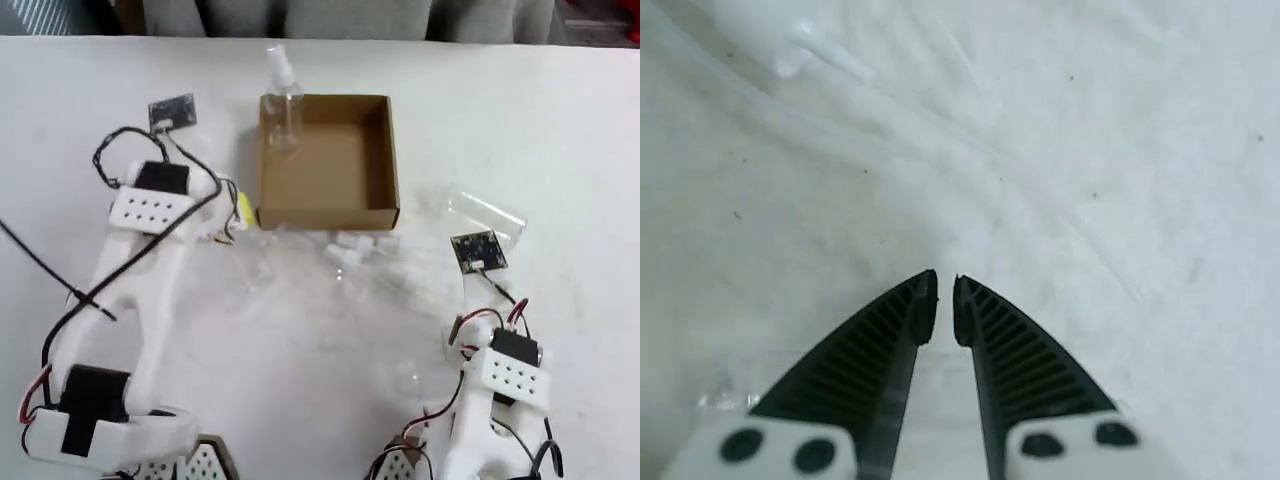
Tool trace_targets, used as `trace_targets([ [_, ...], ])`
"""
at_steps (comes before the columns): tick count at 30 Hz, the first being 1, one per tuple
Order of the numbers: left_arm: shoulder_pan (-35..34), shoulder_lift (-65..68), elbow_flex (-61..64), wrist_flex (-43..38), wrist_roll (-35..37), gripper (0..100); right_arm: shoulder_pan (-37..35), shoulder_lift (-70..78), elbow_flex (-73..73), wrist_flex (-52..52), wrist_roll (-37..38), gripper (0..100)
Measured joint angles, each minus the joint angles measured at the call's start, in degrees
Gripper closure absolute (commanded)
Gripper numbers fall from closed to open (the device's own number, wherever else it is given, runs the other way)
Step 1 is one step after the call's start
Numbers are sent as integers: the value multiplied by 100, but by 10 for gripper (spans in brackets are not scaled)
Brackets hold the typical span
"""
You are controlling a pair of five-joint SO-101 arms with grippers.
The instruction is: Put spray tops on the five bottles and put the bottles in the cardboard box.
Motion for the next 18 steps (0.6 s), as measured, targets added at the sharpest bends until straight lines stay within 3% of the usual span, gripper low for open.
trace_targets([
  [7, 9, 281, 510, -756, 246, 679, 0, 0, 0, 0, 0, 981],
  [18, -158, 668, 519, -1029, 422, 679, 0, 0, 0, 0, 0, 981],
])
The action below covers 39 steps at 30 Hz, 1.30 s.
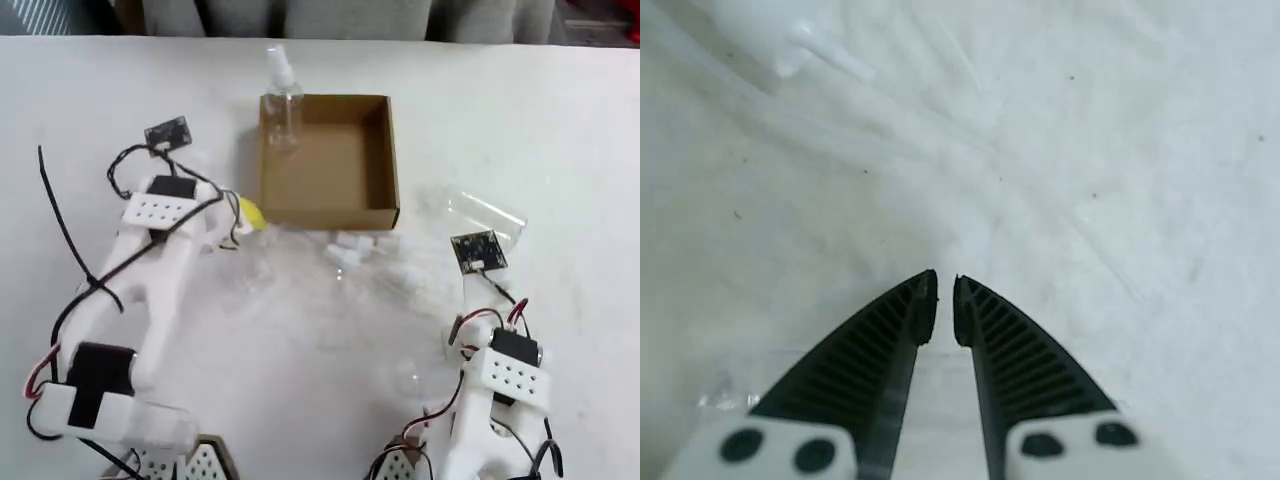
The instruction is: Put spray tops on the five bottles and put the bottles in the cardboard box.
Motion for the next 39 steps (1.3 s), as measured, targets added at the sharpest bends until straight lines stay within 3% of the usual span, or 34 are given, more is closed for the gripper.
trace_targets([
  [12, -598, 545, 44, 193, -404, 679, 0, 0, 0, 0, 0, 981],
  [25, -677, 105, 440, 738, -809, 679, 0, 0, 0, 0, 0, 981],
  [32, -677, -431, 563, 703, -809, 679, 0, 0, 0, 0, 0, 981],
  [39, -677, -299, 527, 70, -809, 679, 0, 0, 0, 0, 0, 981],
])
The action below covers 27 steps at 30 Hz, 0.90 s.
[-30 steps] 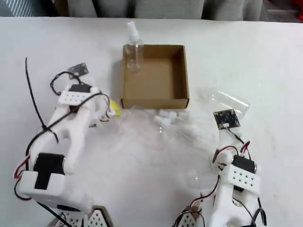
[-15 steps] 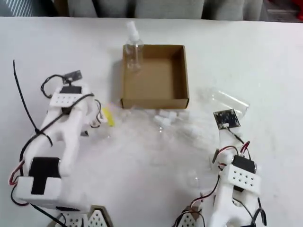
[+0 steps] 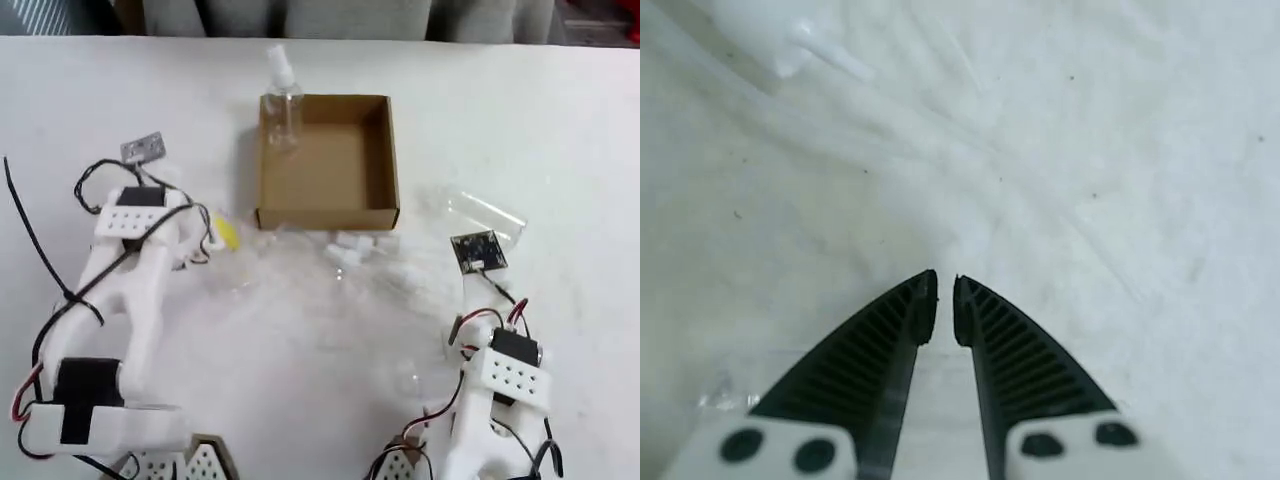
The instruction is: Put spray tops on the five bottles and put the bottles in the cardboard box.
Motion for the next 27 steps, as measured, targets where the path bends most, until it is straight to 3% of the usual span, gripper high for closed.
trace_targets([
  [7, 9, 1178, -914, -53, 448, 679, 0, 0, 0, 0, 0, 981],
  [15, 9, 2101, -2145, 800, 765, 679, 0, 0, 0, 0, 0, 981],
  [22, -35, 1908, -1776, 862, 615, 679, 0, 0, 0, 0, 0, 981],
  [27, -70, 1451, -1029, 343, 545, 679, 0, 0, 0, 0, 0, 981],
])
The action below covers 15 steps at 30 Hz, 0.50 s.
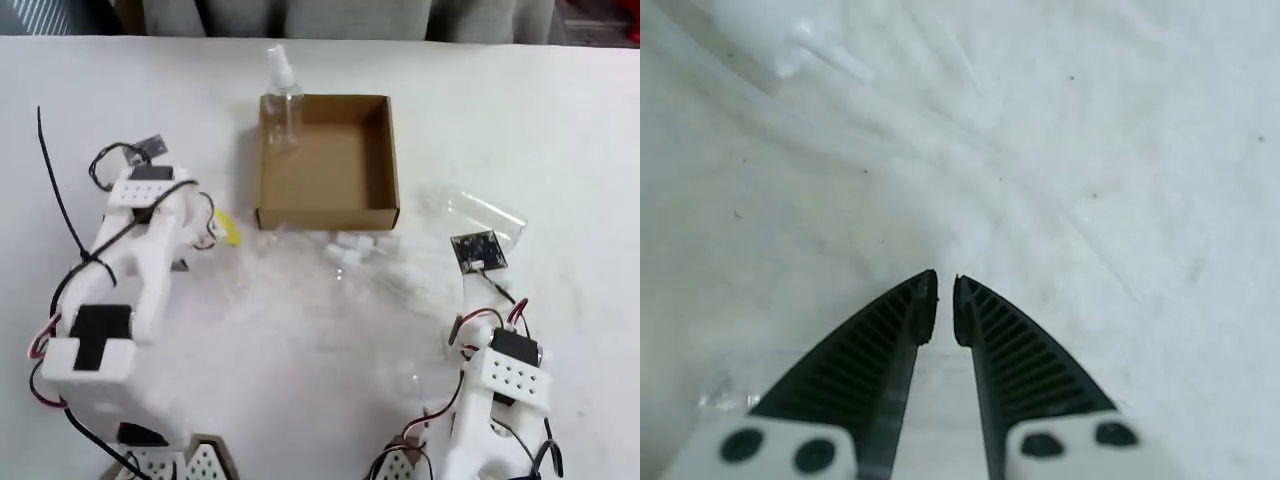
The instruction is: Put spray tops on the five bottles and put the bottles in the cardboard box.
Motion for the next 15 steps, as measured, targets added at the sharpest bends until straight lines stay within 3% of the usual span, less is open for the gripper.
trace_targets([
  [15, -589, -114, 229, -114, 0, 680, 0, 0, 0, 0, 0, 981],
])
